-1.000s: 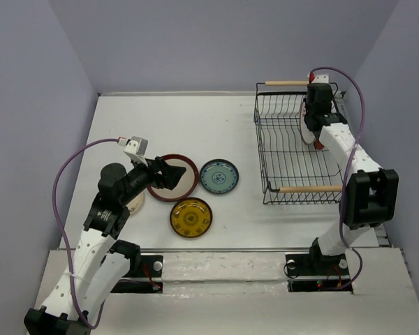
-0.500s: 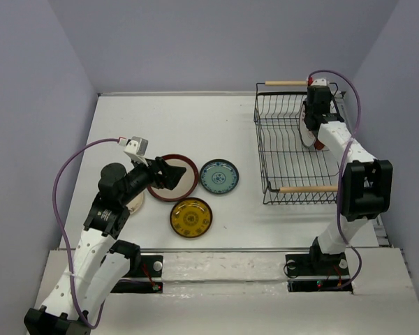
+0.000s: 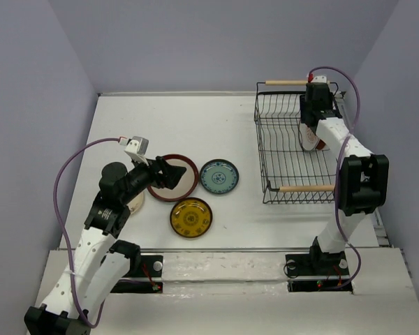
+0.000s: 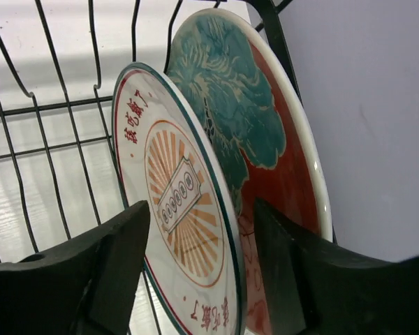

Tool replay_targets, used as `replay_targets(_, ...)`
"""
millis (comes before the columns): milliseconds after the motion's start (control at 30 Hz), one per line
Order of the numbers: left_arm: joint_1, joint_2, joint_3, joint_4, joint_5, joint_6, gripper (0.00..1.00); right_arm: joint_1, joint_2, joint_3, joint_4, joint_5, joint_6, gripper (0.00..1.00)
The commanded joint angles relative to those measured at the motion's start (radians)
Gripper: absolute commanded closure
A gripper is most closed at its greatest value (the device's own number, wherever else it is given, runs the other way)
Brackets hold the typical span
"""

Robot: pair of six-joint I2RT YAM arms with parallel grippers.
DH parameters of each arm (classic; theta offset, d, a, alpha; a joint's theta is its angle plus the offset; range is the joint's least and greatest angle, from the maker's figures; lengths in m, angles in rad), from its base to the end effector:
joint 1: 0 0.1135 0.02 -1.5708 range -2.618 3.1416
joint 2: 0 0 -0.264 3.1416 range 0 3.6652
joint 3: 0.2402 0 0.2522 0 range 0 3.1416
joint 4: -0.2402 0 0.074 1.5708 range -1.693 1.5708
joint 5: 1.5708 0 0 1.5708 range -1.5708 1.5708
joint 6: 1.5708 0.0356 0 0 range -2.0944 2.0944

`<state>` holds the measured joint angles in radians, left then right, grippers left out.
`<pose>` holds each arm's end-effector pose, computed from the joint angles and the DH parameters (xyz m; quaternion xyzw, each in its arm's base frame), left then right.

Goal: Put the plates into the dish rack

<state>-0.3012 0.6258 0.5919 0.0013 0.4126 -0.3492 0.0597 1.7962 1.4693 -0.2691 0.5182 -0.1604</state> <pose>0.1480 -0.0609 0.3163 0.1256 0.7065 -0.3570 0.5980 0.4174 0.0073 0.2901 0.0255 0.8621 -0.2489 0.4407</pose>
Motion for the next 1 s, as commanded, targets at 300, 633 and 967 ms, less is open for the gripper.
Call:
replay_targets(300,-0.004,0.054,0.042,-0.044,-0.150,-0.036,0.01,-0.004,-0.107,0.080,-0.024,-0.130,0.202,0.19)
replay_targets(633,0.048,0.048,0.020,-0.222,-0.402,-0.126,0.01,0.049,-0.383,-0.127,0.039,-0.400,0.409,0.17)
replay_targets(967,0.115,0.179,0.031,-0.313,-0.473,-0.224,0.01,0.250,-0.667,-0.411,0.182,-0.592,0.510,0.16)
